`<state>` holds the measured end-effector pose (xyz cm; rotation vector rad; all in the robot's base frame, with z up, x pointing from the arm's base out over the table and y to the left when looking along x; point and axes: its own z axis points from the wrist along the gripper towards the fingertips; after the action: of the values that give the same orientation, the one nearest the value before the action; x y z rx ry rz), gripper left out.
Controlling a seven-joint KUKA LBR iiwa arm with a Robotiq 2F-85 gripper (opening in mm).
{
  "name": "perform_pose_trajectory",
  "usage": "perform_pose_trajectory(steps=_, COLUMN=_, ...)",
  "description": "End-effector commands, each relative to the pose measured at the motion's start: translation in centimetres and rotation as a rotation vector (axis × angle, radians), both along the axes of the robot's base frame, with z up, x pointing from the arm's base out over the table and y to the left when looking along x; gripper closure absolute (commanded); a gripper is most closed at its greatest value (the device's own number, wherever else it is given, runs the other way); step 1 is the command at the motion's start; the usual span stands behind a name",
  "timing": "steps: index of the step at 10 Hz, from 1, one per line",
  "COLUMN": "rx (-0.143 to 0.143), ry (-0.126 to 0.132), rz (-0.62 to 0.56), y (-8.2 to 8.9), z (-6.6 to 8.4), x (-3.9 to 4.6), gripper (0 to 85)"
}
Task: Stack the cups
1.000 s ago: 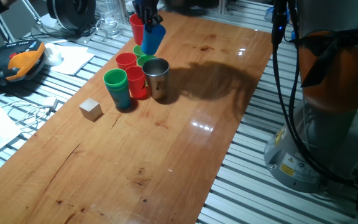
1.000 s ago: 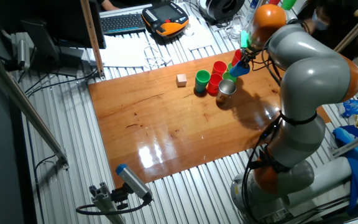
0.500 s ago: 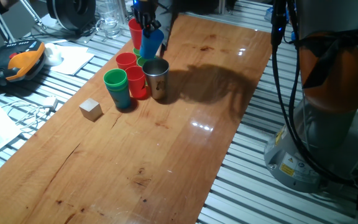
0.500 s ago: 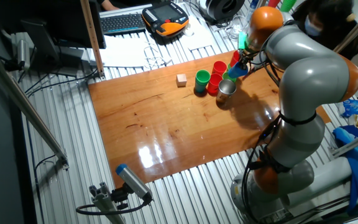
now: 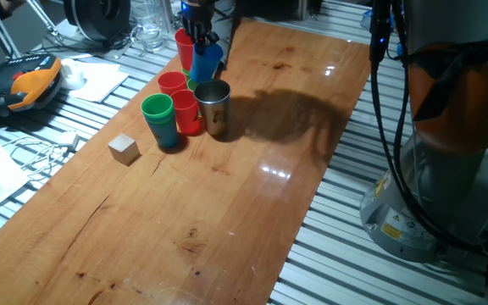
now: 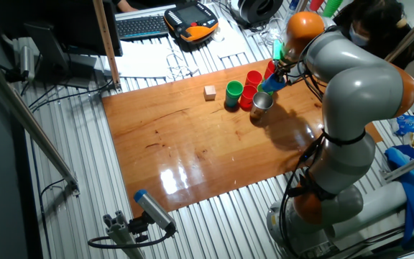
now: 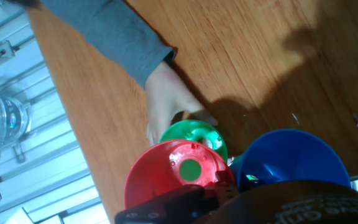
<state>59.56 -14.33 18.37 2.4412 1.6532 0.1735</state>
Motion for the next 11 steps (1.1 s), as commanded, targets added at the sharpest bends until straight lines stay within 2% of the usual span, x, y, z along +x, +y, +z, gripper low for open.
perform_pose_trajectory(steps=1, rx=0.005, ry=0.003, rz=0.006, y=0.0, z=0.0, x=0.0, gripper=85.0)
perform_pose_trajectory(steps=3, rx=0.006, ry=0.006, rz=0.021, y=-0.3, z=-0.2, x=0.04, gripper=85.0)
perform_pose_trajectory(steps=4, rx=-0.021, ry=0.001, rz=0.021, y=-0.7, z=-0.5, x=0.09, gripper=85.0)
perform_pose_trajectory(steps=5, rx=-0.024, ry=-0.007, rz=0.019, y=-1.0, z=-0.7, x=0.11, gripper=85.0)
perform_pose_trajectory(steps=7, rx=-0.022, ry=-0.008, rz=0.016, y=-0.9, z=-0.9, x=0.1, gripper=85.0)
perform_pose_trajectory(steps=11, rx=-0.015, ry=0.008, rz=0.022, y=-0.3, z=-1.4, x=-0.23, gripper=85.0)
